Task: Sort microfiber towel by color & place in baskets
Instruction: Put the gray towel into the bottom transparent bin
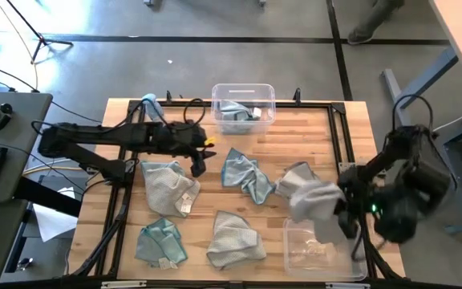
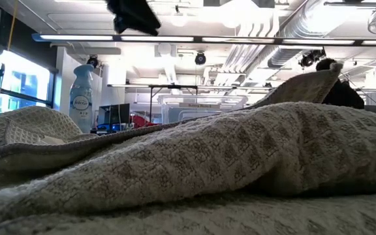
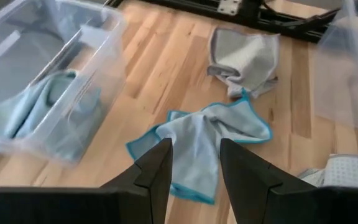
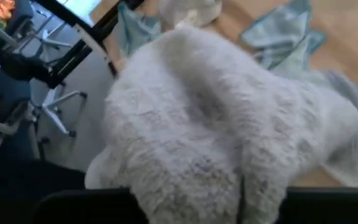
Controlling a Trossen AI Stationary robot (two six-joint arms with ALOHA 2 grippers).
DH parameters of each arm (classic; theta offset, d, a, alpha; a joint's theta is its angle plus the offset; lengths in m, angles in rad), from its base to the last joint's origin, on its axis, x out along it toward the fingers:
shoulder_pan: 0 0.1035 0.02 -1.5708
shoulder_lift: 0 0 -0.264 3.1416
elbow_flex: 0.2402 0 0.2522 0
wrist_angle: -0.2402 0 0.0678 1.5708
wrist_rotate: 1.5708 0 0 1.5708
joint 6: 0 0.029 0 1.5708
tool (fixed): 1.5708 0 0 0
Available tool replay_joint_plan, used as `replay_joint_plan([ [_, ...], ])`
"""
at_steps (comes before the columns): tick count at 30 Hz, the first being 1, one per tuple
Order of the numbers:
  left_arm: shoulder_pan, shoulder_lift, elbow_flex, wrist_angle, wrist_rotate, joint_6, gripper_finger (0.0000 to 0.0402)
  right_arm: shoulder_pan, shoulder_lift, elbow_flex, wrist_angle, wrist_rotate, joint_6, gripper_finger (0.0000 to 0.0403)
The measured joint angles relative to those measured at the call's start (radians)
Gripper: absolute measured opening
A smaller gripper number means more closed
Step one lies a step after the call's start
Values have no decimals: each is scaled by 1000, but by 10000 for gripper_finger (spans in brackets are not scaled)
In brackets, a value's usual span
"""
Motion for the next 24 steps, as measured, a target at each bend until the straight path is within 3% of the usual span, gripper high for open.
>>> replay_joint_plan([
  [3,5,-29,-62,29,0,-20,121,30,51,0,7,-28,26,0],
  [10,6,-42,-89,44,0,-45,121,67,181,-16,0,-322,168,0],
  [20,6,-42,-89,93,0,2,121,30,333,-16,0,-180,-8,0],
  [24,6,-42,-89,93,0,25,121,-5,386,-16,0,-299,-44,0],
])
